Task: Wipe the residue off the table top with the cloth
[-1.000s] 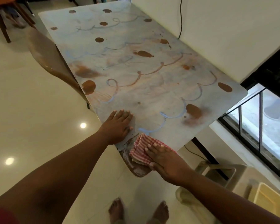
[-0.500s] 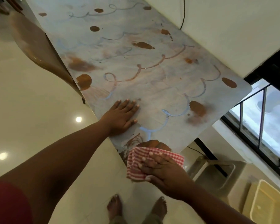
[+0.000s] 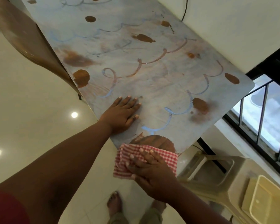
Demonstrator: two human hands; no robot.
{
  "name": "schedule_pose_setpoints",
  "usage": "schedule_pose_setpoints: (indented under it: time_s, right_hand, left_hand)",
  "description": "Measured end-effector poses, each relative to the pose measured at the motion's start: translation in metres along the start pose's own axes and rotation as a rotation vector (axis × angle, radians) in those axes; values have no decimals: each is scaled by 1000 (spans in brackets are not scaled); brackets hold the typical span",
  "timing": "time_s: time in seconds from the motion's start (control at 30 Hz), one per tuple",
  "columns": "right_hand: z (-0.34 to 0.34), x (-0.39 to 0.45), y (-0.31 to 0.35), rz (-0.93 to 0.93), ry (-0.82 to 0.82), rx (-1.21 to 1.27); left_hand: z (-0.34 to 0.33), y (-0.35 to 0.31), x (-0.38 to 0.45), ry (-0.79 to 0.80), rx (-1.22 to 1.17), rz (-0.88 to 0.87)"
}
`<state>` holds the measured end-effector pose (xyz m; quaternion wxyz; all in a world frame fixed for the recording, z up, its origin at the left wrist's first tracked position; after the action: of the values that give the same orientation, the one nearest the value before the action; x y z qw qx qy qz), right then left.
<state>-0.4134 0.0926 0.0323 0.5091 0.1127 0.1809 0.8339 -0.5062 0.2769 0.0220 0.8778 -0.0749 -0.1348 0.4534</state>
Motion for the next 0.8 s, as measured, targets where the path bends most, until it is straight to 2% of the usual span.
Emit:
schedule_pose_setpoints:
  time_s: [0.17, 0.3, 0.4, 0.57, 0.7, 0.8]
  right_hand:
    - [19, -28, -32, -73, 12, 53]
    - [23, -5, -44, -108, -22, 0]
    - [12, 20, -31, -142, -45, -35]
    - [4, 27, 4, -62, -142, -32]
    - [3, -8, -1, -26, -77, -30]
    - [13, -33, -23, -96, -54, 16]
  left_hand:
    - [2, 0, 0, -20, -23, 11]
    - [2, 1, -1, -18, -36, 9]
    - [1, 1, -1, -20, -32, 8]
    - [1, 2, -1, -8, -28, 13]
    - [1, 2, 0, -25, -31, 10]
    - [0, 2, 0, -36, -33, 9]
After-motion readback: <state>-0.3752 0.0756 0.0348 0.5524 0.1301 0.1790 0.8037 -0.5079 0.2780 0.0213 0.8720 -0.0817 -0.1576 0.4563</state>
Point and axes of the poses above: each hand's wrist, its own x-axis towards the middle knuckle, its own z-axis out of the back of the hand, y = z × x, the point moved 8 cm from there along x, towards the middle knuckle, and after that the axes turned 14 degrees about -y, right-handed, at the moved point
